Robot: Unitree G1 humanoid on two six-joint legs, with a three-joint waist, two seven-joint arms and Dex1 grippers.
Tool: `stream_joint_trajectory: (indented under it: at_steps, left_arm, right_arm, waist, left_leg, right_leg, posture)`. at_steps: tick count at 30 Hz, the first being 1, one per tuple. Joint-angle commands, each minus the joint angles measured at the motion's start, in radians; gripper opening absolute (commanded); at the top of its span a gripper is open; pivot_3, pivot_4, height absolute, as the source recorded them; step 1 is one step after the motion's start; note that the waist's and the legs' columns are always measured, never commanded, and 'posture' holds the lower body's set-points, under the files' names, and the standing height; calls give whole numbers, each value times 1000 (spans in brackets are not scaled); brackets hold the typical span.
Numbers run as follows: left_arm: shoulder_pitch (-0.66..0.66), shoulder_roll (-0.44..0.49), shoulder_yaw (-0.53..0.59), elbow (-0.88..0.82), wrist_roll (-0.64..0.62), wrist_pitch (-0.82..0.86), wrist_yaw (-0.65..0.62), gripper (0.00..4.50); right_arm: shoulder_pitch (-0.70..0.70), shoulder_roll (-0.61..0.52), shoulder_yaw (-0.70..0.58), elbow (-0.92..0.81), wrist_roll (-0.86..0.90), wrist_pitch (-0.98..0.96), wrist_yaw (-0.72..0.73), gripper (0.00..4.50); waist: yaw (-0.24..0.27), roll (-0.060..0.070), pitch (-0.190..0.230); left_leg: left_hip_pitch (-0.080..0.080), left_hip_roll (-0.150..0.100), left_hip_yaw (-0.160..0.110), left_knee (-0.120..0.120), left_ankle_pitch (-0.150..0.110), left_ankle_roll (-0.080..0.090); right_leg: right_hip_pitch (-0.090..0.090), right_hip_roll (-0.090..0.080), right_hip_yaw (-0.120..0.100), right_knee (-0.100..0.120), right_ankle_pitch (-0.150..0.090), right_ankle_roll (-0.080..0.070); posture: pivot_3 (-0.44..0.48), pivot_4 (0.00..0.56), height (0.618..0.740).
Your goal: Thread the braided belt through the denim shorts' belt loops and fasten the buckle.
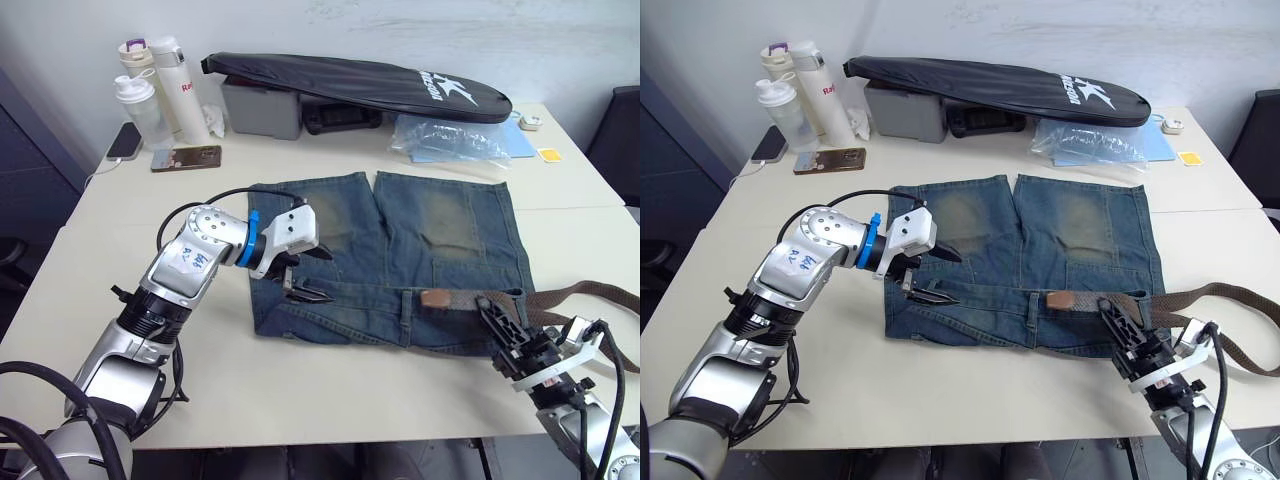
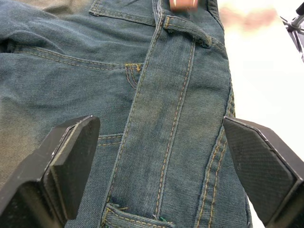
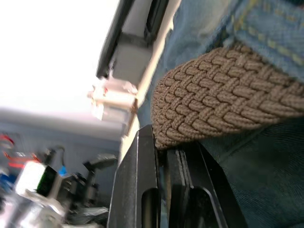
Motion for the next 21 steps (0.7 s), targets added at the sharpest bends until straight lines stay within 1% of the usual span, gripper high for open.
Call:
stream_joint_trajectory:
  at_steps: [1, 4, 9, 13, 16, 19, 21]
  left_arm:
    - [-26, 6, 10, -4, 5, -14, -4, 4500]
    - [-27, 8, 10, -2, 8, -14, -6, 4500]
    - [-27, 15, 14, -3, 12, -10, -9, 4500]
    - [-25, 19, 15, -5, 12, -8, -9, 4500]
    - [-23, 22, 18, -6, 13, -5, -8, 4500]
    - [-23, 24, 20, -7, 14, -2, -6, 4500]
    - [-19, 26, 22, -12, 13, 3, -4, 4500]
  right_arm:
    - [-15, 4, 64, -22, -187, -50, 78, 35]
    - [-41, 27, 102, -10, -272, -82, 115, 35]
    - [-81, 80, 117, 18, -237, -65, 133, 35]
    - [-89, 107, 121, 41, -146, -9, 136, 35]
    - [-94, 96, 162, 35, -200, 18, 127, 35]
    - [-116, 109, 198, 35, -268, 13, 88, 35]
    - [-155, 128, 219, 36, -337, -15, 33, 35]
  waist:
    - [0, 0, 0]
    - [-1, 0, 0]
    - [-2, 0, 0]
    - [-2, 0, 0]
    - [-2, 0, 0]
    - [-5, -1, 0]
    - [-6, -1, 0]
  left_leg:
    - [0, 0, 0, 0, 0, 0]
    - [0, 0, 0, 0, 0, 0]
    - [1, 1, 0, 0, 0, -1]
    - [1, 1, 0, 0, 0, -1]
    - [1, 1, 0, 0, 0, -1]
    - [1, 1, 0, 0, 0, -1]
    - [1, 2, 0, 0, 0, -1]
  right_leg:
    - [0, 0, 0, 0, 0, 0]
    - [0, 0, 0, 0, 0, 0]
    - [0, 2, 0, 4, 0, 0]
    - [0, 2, 0, 4, 0, 0]
    - [0, 1, 0, 4, 0, 0]
    - [0, 1, 0, 4, 0, 0]
    - [0, 2, 0, 4, 0, 0]
  posture:
    - [0, 150, 740]
    - [0, 150, 740]
    - [0, 150, 740]
    - [0, 150, 740]
    - [0, 150, 740]
    - [0, 150, 740]
    - [0, 150, 740]
